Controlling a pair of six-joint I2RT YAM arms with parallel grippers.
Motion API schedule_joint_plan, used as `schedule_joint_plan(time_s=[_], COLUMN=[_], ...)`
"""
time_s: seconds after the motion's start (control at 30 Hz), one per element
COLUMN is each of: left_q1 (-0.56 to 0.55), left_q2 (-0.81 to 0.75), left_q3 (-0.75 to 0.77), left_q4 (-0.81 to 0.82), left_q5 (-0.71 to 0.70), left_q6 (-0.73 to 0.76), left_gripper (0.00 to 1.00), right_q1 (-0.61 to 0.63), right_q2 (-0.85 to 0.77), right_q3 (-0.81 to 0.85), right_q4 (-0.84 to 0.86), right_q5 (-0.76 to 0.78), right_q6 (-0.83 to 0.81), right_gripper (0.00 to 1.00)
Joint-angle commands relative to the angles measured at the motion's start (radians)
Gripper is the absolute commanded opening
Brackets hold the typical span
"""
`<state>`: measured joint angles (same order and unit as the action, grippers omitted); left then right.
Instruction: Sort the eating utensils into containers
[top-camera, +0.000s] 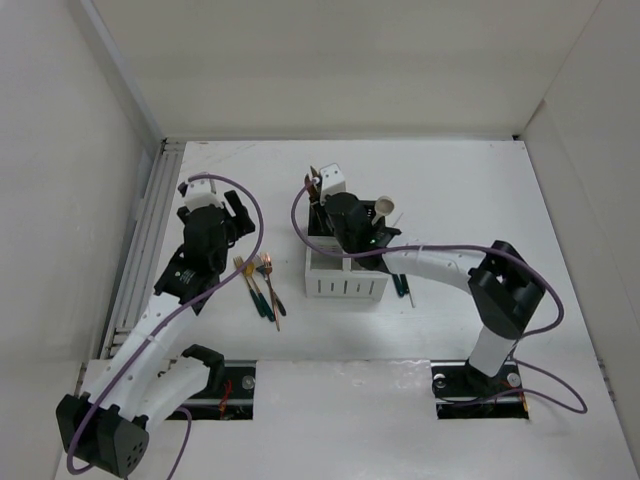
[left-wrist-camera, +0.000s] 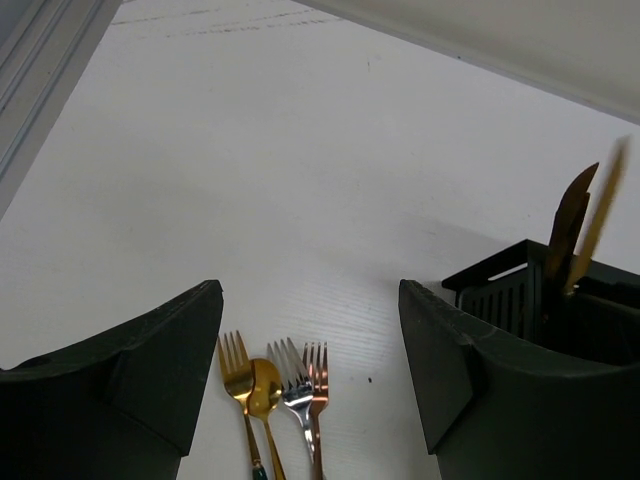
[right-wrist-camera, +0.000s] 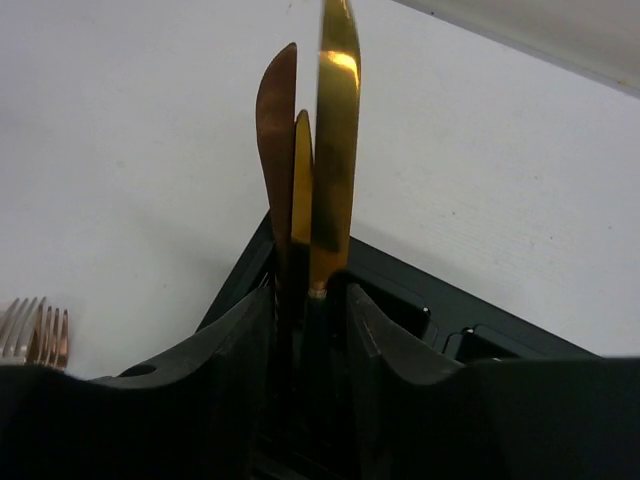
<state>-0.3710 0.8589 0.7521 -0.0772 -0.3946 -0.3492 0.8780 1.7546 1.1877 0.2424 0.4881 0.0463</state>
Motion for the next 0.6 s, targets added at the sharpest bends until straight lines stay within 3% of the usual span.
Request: schedule_joint_plan(time_s=[0.0, 0.03, 0.17, 0.27, 0.33, 0.43, 0.57], left_q1=[0.004, 0.004, 0.004, 0.004, 0.004, -0.029, -0.051], left_q2=[-0.027, -0.037, -0.046, -0.046, -0.037, 0.012, 0.133], left_q3=[-0.007, -0.007, -0.039, -0.048, -0.057, -0.098, -0.132], left_q4=[-0.025, -0.038, -0.098, -0.134, -0.134, -0.115, -0.104], left_q5=[0.033, 0.043, 0.075, 0.108, 0.143, 0.196, 0.261], left_q6=[0.004, 0.004, -0.031, -0.054, -0.065, -0.053, -0.088], left_gripper=[0.68, 0.68, 0.67, 0.6, 0.49, 0.48, 0.37], right_q1=[-0.001, -0.001, -0.001, -0.001, -0.001, -0.001, -0.001], right_q2=[-0.079, -0.113, -0.191, -0.239, -0.257, -0.28, -0.342], right_q3=[0.012, 0.021, 0.007, -0.003, 0.03, 0.1, 0.125], right_q4=[-0.018, -0.031, -0.052, -0.063, -0.075, -0.124, -0.149], right_q5=[-0.037, -0.049, -0.049, -0.04, -0.029, -0.029, -0.029], right_q6=[0.017, 0.026, 0.036, 0.036, 0.036, 0.036, 0.027], right_gripper=[0.43, 0.54, 0.63, 0.63, 0.64, 0.65, 0.65])
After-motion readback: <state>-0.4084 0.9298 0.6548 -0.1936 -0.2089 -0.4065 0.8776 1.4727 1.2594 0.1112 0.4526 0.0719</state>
